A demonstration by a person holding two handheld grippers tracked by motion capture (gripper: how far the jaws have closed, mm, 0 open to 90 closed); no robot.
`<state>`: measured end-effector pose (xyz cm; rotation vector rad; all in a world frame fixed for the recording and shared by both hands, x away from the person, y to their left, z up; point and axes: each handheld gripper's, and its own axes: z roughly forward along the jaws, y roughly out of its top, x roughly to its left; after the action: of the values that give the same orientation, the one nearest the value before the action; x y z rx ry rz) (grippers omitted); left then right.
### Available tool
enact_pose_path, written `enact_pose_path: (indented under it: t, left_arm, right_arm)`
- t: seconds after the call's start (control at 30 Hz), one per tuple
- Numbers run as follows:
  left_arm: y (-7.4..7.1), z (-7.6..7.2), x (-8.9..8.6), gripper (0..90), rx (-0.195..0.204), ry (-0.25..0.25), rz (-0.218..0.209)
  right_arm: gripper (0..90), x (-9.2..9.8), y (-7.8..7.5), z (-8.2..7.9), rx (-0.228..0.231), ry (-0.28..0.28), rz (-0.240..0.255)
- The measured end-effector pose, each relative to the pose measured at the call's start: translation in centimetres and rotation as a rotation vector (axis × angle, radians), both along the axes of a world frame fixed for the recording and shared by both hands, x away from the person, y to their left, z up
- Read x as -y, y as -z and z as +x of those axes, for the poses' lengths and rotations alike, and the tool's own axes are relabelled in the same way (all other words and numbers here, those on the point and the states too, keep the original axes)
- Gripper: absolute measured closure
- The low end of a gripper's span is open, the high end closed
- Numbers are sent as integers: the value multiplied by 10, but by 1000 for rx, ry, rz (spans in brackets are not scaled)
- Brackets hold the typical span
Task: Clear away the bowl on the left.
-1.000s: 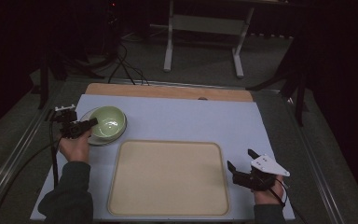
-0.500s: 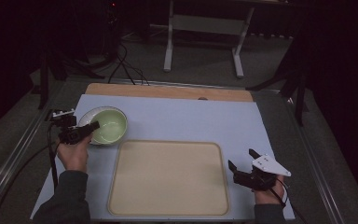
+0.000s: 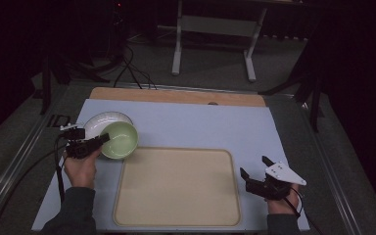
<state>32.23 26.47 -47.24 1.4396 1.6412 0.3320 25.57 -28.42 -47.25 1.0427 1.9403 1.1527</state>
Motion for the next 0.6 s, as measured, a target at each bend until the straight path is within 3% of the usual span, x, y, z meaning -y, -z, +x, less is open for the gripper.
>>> enact_pose_path:
  t: [0.27,0.6]
  left_arm:
    - [-4,-9,9,808,17,36,-20]
    - [-1,-18,20,807,6,75,-28]
  right_arm:
    - [135,0,0,0,0,2,3]
    - [135,1,0,-1,3,6,3]
